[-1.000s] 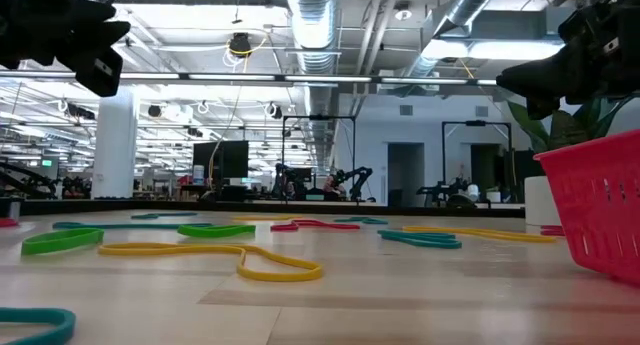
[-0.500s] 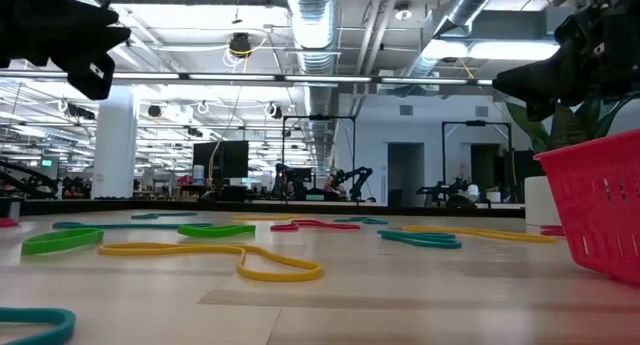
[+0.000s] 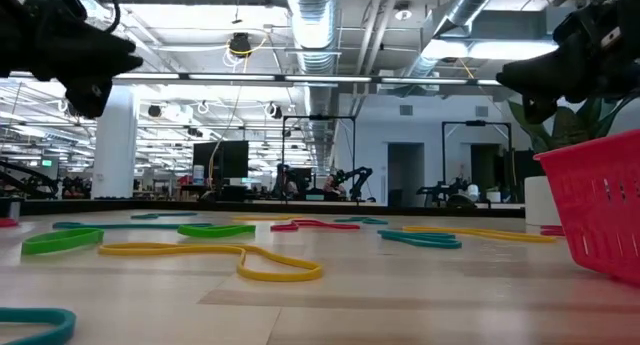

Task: Pick and place items into bin
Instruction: Put the red rubber band into the red bin

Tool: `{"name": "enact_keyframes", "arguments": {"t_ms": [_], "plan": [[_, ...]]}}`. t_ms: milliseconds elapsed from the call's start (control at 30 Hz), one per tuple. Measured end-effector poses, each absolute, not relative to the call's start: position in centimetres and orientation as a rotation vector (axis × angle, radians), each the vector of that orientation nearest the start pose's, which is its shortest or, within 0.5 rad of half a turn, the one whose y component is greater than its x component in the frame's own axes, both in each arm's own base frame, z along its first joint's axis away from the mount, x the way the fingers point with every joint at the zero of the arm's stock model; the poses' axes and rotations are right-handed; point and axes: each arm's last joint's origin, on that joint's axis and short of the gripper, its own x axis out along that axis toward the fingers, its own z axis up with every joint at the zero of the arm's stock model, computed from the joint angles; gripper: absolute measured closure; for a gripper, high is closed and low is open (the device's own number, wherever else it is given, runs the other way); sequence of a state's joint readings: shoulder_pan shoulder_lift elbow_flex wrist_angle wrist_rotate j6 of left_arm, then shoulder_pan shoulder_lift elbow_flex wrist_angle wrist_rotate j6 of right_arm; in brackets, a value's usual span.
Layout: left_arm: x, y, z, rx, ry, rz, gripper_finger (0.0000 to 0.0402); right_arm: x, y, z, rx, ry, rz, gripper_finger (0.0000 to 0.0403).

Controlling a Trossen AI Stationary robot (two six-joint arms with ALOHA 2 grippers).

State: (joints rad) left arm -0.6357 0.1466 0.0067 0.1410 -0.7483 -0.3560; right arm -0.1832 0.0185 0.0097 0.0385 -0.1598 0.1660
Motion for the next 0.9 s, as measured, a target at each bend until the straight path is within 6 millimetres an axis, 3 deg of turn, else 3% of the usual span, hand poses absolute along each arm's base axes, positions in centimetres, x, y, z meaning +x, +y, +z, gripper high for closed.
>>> {"name": "enact_keyframes", "arguments": {"t_ms": [200, 700, 900], "plan": [[9.48, -4.26, 16.48, -0.336, -0.014, 0.229, 0.0322, 9.7, -1.44, 17.04, 0.39, -0.052, -0.044, 0.0326], [9.58, -4.11, 16.8, -0.284, -0.046, 0.326, 0.0322, 9.84, -1.61, 16.53, 0.403, 0.0, -0.106, 0.0326], [9.53, -3.98, 16.79, -0.277, -0.052, 0.374, 0.0322, 10.39, -1.04, 16.98, 0.448, 0.094, -0.025, 0.0326]]}}
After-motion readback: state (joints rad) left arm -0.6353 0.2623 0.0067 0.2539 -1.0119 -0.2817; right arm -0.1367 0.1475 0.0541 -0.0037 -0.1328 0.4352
